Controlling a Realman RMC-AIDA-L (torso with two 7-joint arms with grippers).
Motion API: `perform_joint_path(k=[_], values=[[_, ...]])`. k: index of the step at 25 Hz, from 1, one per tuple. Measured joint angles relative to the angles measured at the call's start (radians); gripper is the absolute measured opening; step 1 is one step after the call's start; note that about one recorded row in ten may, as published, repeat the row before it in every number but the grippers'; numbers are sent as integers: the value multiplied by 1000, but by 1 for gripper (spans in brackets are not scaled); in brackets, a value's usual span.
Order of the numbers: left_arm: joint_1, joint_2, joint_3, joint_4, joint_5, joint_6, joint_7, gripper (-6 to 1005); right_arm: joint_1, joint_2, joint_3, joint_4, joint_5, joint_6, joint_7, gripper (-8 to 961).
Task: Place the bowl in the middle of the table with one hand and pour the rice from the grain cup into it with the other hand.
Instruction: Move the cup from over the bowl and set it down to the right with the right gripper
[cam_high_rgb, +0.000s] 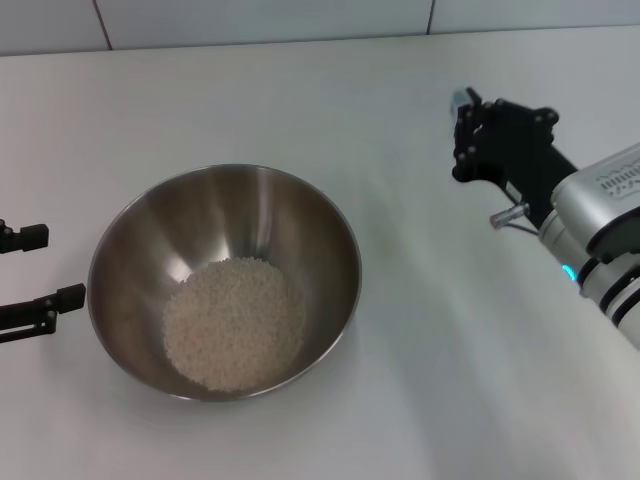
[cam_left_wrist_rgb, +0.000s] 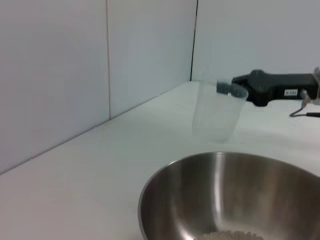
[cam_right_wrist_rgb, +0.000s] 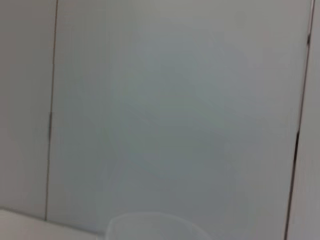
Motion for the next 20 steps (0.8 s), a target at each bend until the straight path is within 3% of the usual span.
perform_joint_path(k=[20], values=[[-8,10,-2,0,17,13,4,809,85,-1,-41,218,2,-52,210,14]])
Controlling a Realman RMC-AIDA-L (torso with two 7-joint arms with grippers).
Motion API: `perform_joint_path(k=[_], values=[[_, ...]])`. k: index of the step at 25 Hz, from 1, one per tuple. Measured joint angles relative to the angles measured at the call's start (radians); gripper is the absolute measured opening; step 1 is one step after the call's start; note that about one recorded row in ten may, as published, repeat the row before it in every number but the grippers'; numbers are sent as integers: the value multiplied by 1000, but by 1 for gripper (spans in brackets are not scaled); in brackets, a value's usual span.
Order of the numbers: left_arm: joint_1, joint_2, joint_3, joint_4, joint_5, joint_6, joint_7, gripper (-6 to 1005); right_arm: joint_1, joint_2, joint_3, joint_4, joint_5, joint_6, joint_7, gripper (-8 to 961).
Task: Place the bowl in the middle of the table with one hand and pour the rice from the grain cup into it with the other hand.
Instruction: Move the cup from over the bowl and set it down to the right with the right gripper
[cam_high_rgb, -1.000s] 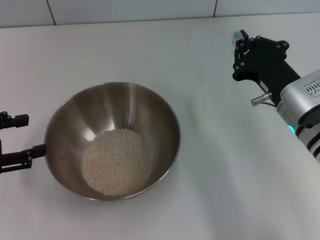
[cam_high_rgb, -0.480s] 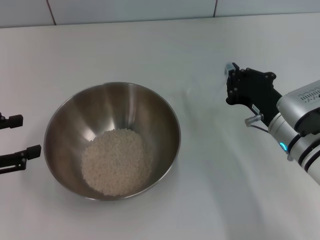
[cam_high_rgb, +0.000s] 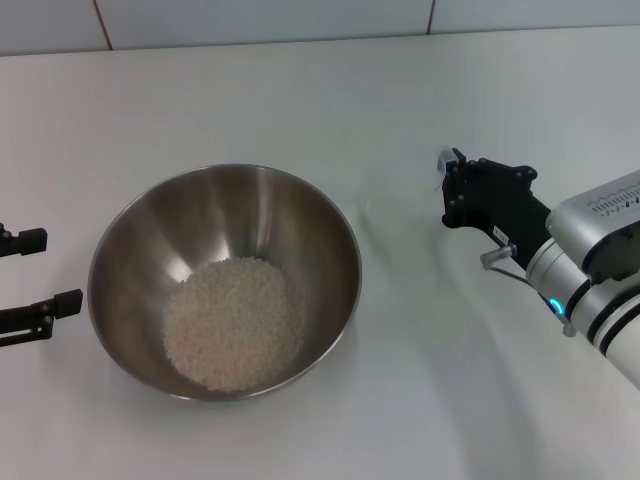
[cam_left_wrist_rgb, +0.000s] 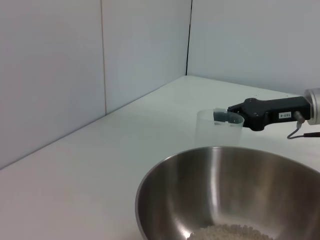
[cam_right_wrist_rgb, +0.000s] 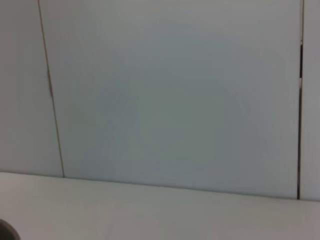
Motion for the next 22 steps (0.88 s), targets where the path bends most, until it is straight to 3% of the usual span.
perform_joint_path(k=[22], values=[[-10,-1,0,4,1,0,0,810,49,-2,-2,75,-8,-16,44,80]])
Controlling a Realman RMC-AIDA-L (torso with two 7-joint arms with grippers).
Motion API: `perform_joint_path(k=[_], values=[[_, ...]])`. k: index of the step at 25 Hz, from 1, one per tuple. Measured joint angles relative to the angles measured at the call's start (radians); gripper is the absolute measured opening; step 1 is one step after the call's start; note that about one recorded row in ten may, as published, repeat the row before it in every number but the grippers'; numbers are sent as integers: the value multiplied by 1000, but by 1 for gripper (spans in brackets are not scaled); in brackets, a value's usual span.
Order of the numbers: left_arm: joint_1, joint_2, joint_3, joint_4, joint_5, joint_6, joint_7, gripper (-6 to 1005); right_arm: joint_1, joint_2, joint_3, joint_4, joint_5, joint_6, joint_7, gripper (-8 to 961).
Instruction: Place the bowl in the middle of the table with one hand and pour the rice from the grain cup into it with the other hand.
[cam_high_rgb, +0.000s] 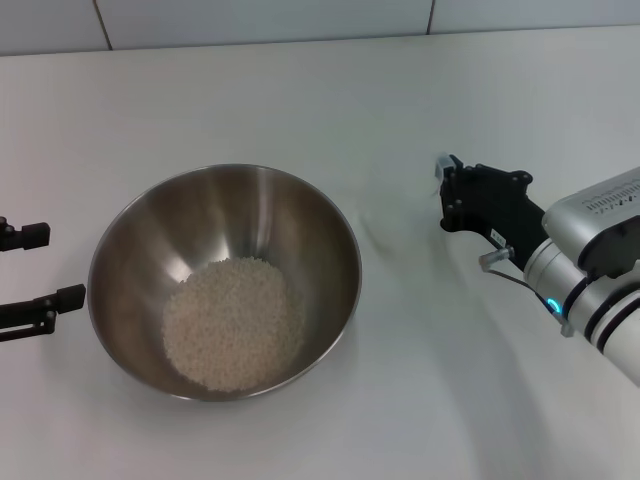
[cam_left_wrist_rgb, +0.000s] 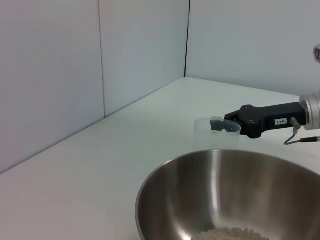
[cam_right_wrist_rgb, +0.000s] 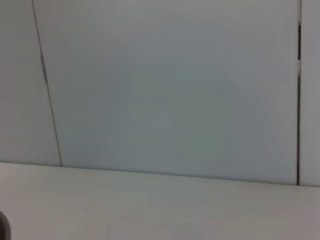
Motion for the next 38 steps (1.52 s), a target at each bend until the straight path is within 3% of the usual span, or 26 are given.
perform_joint_path(k=[10,21,30,33,38], values=[[0,1,0,0,0,0,-3,809,-26,1,-4,2,0,-34,1,123],[-2,1,0,2,0,0,-7,809,-72,2,-7,5,0,-66,-7,579],[-4,-2,0,11,0,0,-9,809,-117,5,-67,68,4,-231,-4,601],[-4,-2,0,12,0,0,-9,809,-149,4,-76,71,3,-246,-2,601],[-5,-1,0,12,0,0,-9,809,-229,-4,-119,81,-13,-409,-28,601]])
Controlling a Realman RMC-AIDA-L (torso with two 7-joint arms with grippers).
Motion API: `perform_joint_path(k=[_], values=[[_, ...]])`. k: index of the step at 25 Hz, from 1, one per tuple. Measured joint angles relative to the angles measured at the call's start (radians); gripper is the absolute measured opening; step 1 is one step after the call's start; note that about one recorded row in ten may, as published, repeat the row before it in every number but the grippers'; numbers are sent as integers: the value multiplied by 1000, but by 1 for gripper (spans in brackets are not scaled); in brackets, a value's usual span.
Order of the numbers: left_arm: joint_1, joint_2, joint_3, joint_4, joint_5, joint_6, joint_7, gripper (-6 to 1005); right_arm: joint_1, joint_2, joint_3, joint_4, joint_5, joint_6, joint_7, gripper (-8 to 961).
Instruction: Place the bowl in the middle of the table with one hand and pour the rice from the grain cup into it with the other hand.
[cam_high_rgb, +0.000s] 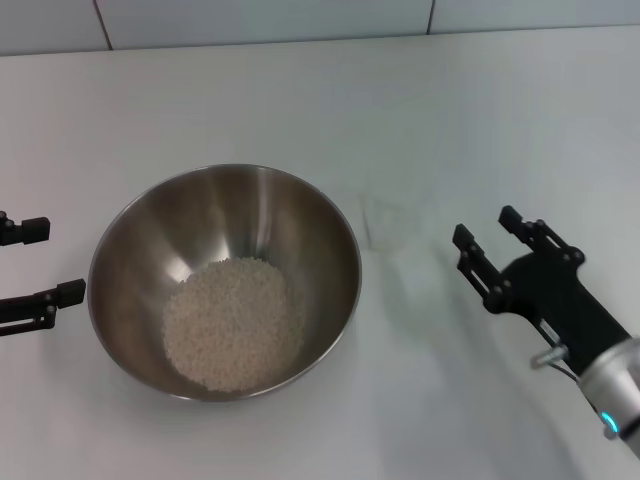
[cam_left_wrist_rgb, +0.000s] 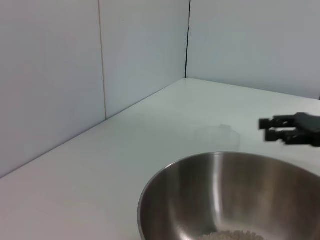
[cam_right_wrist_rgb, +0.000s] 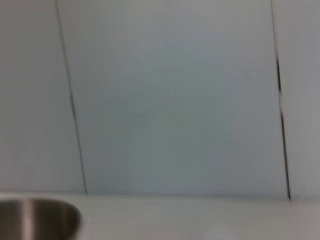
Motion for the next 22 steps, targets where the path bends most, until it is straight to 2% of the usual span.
perform_joint_path(k=[1,2,3,4,5,6,9,11,12,13,14,15,16,18,19,20,21,22], values=[[-1,1,0,0,0,0,0,809,-42,-16,-2,-25,-56,-80,-4,600],[-1,2,0,0,0,2,0,809,-42,-16,-2,-25,-56,-80,-4,600],[-1,3,0,0,0,4,0,809,-67,-31,2,-52,-95,-112,-2,600],[-1,4,0,0,0,7,0,809,-107,-84,9,-133,-182,-138,44,600],[0,5,0,0,0,9,0,809,-107,-84,9,-133,-182,-138,44,600],[0,5,0,0,0,10,0,809,-117,-106,12,-162,-214,-137,74,600],[6,6,0,0,0,12,0,810,-116,-226,45,-271,-373,-102,321,600],[6,6,0,0,1,12,0,810,-103,-276,90,-312,-500,-80,519,600],[10,8,0,0,1,14,0,810,-100,-302,176,-363,-681,-46,703,600],[10,8,0,0,1,14,0,810,-100,-302,176,-363,-681,-46,703,600],[11,10,0,-2,2,18,0,810,-119,-297,290,-449,-931,-7,894,600],[11,10,0,-2,2,18,0,810,-119,-297,290,-449,-931,-7,894,600],[12,12,0,-4,1,23,0,810,-133,-286,347,-496,-1053,5,977,600],[16,16,0,-7,2,39,0,810,-168,-229,484,-621,-1349,-4,1160,600],[23,17,-1,-6,3,52,1,810,-186,-150,624,-716,-1602,-64,1288,600],[23,17,-1,-6,3,52,1,810,-186,-150,624,-716,-1602,-64,1288,600],[28,16,-1,-4,3,57,2,810,-185,-102,701,-746,-1708,-120,1327,600],[28,16,-1,-4,3,57,2,809,-180,-63,764,-765,-1787,-178,1348,600]])
